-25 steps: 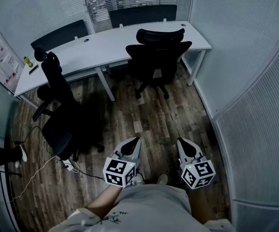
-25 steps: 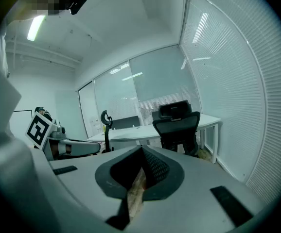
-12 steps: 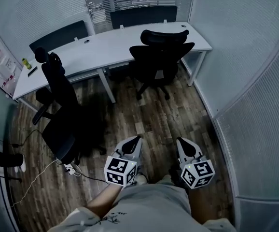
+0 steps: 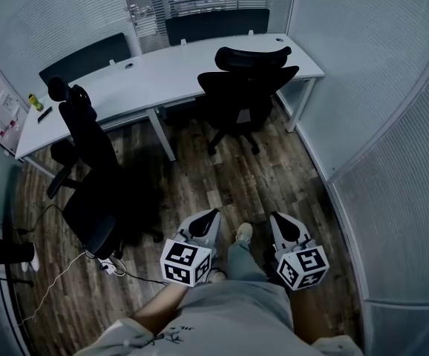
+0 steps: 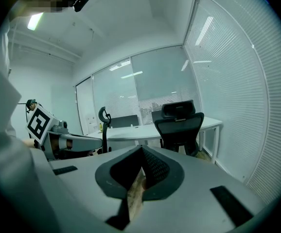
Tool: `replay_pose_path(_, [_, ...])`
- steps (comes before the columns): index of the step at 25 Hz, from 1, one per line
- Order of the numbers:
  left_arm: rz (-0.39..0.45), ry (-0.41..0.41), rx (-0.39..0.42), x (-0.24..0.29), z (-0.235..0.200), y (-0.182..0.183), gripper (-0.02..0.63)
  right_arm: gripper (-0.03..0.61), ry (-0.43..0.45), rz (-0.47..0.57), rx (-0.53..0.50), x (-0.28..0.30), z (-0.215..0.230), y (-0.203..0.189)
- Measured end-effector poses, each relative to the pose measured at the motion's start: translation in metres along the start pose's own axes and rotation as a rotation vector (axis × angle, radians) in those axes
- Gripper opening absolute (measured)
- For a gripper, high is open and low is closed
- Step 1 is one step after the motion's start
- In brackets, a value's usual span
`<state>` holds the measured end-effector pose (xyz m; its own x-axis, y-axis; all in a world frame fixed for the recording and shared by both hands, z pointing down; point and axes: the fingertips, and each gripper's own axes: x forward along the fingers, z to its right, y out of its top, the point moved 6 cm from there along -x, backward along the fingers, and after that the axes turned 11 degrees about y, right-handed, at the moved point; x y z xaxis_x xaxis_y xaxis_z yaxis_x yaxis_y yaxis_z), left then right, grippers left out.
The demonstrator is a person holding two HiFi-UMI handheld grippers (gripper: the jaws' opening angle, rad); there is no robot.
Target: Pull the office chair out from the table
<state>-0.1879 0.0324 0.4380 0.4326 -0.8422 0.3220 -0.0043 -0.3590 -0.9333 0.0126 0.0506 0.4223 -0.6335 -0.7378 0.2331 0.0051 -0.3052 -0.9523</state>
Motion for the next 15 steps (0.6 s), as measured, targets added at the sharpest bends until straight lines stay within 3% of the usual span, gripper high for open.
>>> replay_pose_path(9, [0.013,0.023,-0.007,0.042,-0.027,0.014,0.011,0.008,0.019,0.052,0.004,0.045,0.029,0.012])
replay_pose_path(15, [0.005,0.044,-0.026,0.100,-0.050,0.029,0.011,0.008,0.043,0.062,0.009,0.096,0.077,0.023])
